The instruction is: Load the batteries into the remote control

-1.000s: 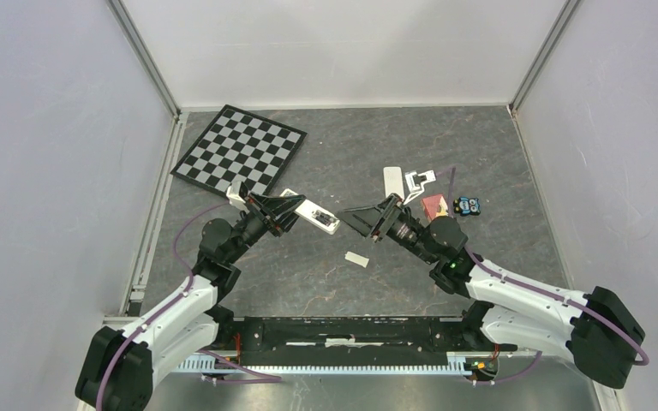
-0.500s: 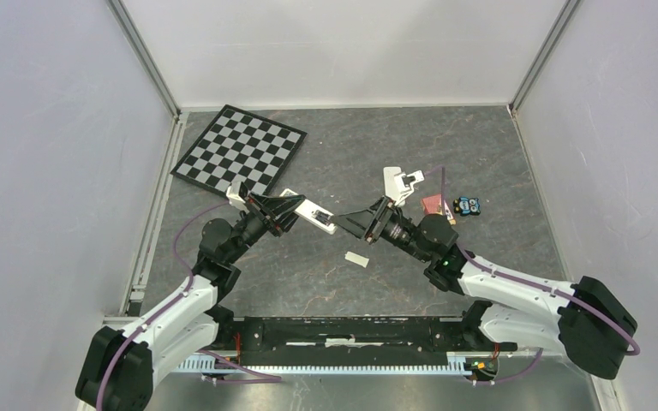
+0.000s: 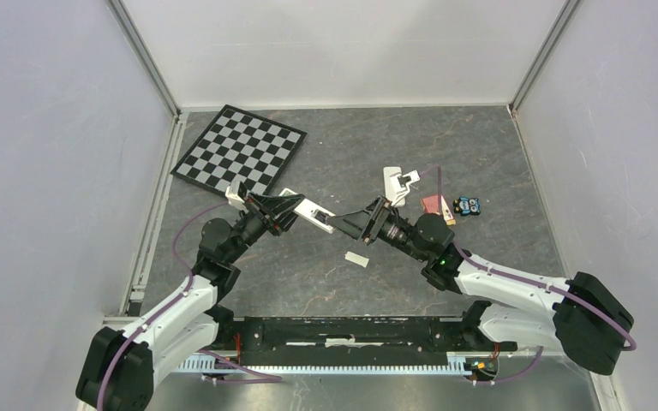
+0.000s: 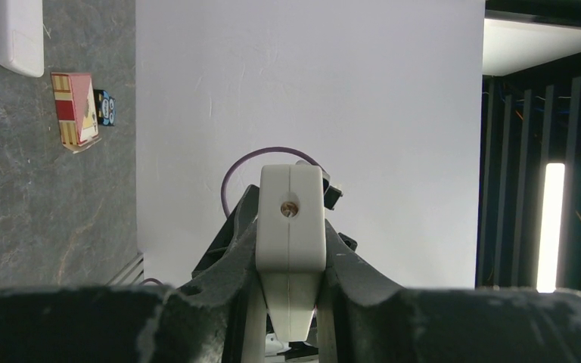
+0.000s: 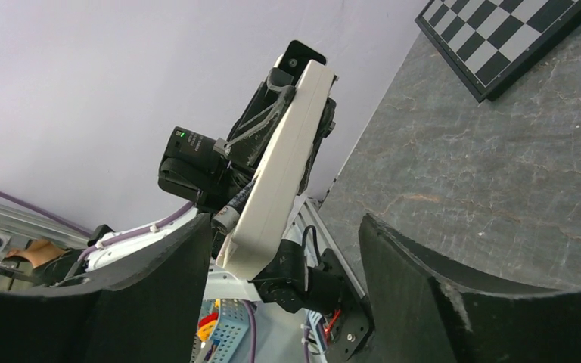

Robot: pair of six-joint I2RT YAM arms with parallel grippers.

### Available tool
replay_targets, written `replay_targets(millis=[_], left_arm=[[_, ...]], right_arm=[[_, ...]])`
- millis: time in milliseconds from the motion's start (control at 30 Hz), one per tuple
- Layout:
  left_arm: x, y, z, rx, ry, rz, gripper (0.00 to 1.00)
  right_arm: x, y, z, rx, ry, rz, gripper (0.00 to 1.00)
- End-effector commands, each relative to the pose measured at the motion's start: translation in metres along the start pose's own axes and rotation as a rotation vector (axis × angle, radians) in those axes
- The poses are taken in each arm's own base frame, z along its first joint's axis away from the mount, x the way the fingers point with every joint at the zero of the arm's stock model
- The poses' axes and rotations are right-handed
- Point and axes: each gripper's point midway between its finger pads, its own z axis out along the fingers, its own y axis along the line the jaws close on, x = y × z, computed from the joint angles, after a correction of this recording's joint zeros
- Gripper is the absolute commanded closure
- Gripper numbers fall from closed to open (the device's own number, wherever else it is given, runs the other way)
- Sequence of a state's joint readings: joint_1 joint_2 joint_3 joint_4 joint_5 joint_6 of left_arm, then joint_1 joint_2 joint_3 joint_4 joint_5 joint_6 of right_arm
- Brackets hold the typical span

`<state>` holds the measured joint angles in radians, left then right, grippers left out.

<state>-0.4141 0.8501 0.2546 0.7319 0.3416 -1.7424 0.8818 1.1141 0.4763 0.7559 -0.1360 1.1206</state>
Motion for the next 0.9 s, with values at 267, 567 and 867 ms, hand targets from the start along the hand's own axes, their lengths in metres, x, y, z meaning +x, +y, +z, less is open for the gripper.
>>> replay_targets(millis=[267, 567, 867], left_arm=[[0.008, -0.021, -0.001, 0.076, 0.034, 0.027, 0.98], [0.009, -0.020, -0.003, 0.073, 0.039, 0.030, 0.98], [0.023, -0.043, -0.006, 0.132, 0.099, 0.103, 0.98]], right_arm=[[-0.008, 0.023, -0.006, -0.116, -0.045, 0.007, 0.21], [0.002, 0.015, 0.005, -0.095, -0.001, 0.063, 0.33], [0.016, -0.002, 0.010, -0.057, 0.047, 0.144, 0.50]])
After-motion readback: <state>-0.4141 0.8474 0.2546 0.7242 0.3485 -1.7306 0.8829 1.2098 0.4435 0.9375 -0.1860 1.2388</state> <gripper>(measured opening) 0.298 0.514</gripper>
